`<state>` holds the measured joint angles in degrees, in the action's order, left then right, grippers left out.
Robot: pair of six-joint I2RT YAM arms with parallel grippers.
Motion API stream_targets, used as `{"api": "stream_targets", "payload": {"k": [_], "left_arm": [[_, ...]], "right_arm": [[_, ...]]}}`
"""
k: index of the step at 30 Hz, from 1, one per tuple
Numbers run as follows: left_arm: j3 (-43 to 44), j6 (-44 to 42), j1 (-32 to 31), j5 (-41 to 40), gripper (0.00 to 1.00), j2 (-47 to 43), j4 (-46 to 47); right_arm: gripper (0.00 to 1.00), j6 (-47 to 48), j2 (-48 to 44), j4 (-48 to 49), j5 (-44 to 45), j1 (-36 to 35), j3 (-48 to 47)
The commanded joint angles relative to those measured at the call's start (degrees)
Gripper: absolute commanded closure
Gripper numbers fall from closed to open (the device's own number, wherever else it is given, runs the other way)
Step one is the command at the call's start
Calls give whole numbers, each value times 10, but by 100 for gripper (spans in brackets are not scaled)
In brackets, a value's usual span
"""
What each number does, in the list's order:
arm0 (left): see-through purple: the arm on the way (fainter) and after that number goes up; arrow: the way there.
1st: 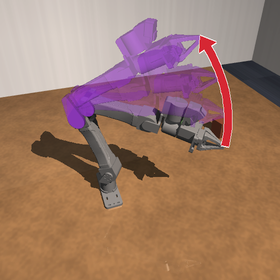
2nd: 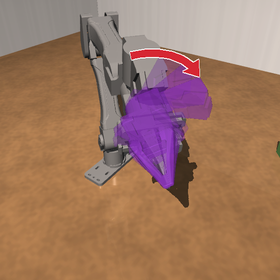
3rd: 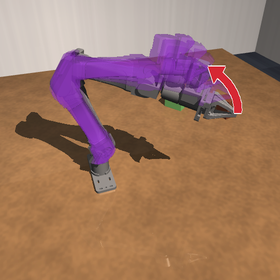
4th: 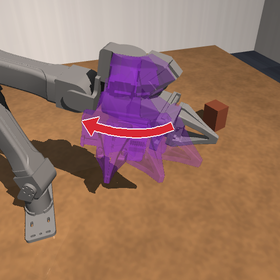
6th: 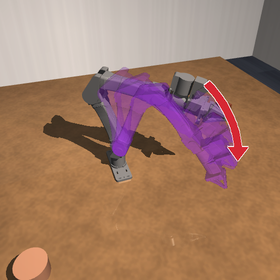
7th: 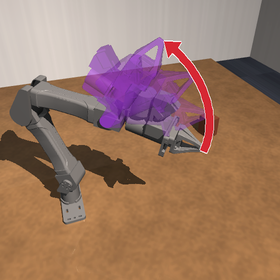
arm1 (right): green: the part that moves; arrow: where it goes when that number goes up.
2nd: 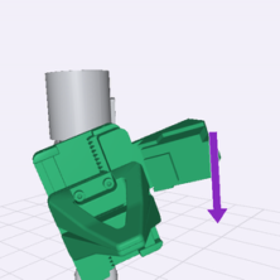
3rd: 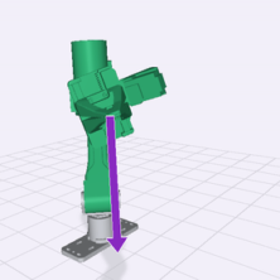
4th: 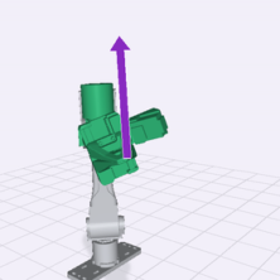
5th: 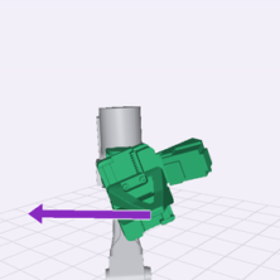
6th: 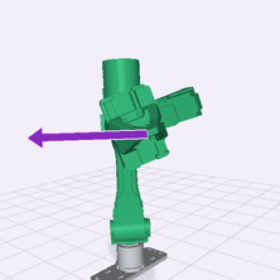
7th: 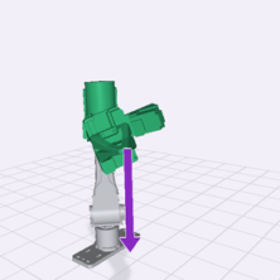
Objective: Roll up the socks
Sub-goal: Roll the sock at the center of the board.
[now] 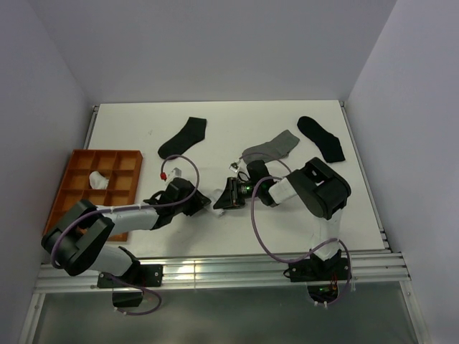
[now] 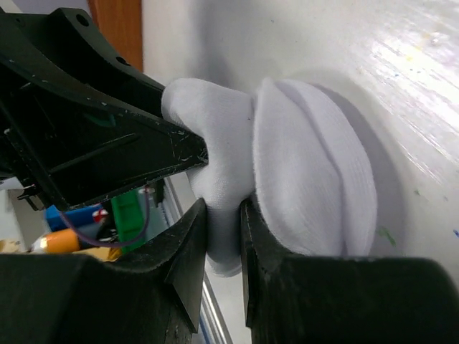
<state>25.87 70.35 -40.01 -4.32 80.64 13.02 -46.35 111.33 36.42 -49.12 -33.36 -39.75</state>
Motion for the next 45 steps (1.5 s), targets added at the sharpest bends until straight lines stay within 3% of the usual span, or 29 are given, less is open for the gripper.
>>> {"api": "stream_targets", "payload": {"k": [1,5,8,12,18,26,36,43,44,45], "left_arm": [[13,-13,-2,-27,63,33,-61],[34,-20,-6,-26,66,48,-108],[55,-28,-10,-31,67,49,-151],[95,-49,-15,-38,67,48,-203],[146,-65,-17,-39,67,55,-266],[183,-72,-17,-32,67,65,-316],[199,-74,-17,-25,66,85,-331],[201,-75,-17,-24,66,78,-334],[198,-76,-17,-25,66,77,-334],[197,-75,-17,-24,66,76,-334]], "right_arm": [[82,89,-27,-148,89,-4,27],[65,134,-109,-202,175,-35,24],[59,171,-175,-238,263,-54,23],[55,216,-267,-264,404,-110,27],[50,281,-319,-246,581,-200,44],[48,344,-270,-244,699,-308,-8],[49,383,-155,-253,767,-363,-69],[57,370,-81,-301,829,-366,-97],[60,365,-67,-313,845,-365,-103],[72,362,-62,-323,849,-366,-106]]}}
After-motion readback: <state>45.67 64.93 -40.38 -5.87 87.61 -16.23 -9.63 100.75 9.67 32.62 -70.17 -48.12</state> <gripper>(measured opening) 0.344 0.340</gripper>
